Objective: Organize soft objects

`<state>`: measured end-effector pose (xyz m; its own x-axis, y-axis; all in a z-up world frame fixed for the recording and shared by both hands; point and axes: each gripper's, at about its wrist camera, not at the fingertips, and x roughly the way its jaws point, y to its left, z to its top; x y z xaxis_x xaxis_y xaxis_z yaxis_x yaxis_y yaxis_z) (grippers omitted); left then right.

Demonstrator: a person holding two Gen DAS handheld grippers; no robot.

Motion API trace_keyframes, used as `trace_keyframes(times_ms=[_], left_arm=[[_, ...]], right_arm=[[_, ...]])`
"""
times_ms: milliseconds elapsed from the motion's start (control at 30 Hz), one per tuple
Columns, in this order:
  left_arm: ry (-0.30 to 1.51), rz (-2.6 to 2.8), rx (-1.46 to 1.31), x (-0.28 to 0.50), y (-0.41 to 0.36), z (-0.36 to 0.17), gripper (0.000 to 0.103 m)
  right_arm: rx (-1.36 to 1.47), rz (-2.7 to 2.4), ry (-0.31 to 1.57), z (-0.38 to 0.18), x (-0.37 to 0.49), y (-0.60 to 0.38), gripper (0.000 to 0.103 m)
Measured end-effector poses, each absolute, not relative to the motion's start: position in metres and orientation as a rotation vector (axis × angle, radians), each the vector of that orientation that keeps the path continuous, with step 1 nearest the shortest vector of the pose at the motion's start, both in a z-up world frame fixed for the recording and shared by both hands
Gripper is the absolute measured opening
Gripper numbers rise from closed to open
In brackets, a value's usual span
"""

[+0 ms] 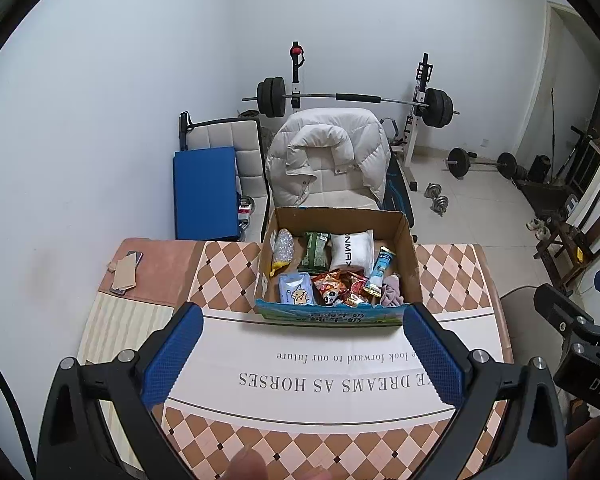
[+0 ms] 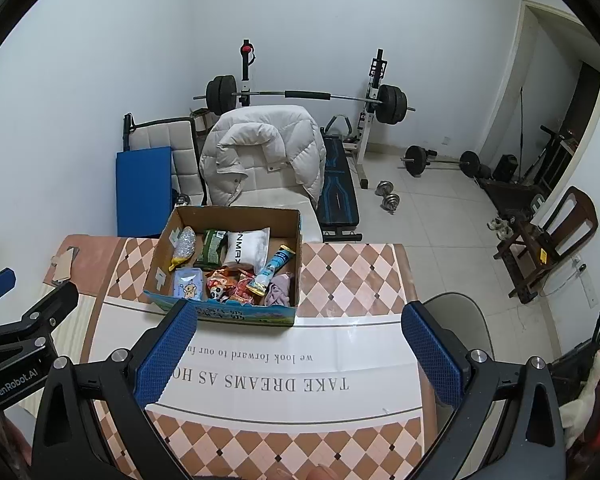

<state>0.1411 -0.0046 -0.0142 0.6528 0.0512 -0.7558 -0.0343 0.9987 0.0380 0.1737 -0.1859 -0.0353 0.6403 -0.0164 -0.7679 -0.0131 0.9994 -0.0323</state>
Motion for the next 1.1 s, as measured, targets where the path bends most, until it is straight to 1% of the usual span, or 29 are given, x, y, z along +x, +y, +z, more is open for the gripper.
trace_keyframes(times_ms=[1100], left_arm=[[0.851,0.047,0.019,0.1351,-0.0069,-0.0095,0.103]], right_arm=[[-0.032,-0.016,0.866,-0.0292,0.1739,-0.1888,0.103]])
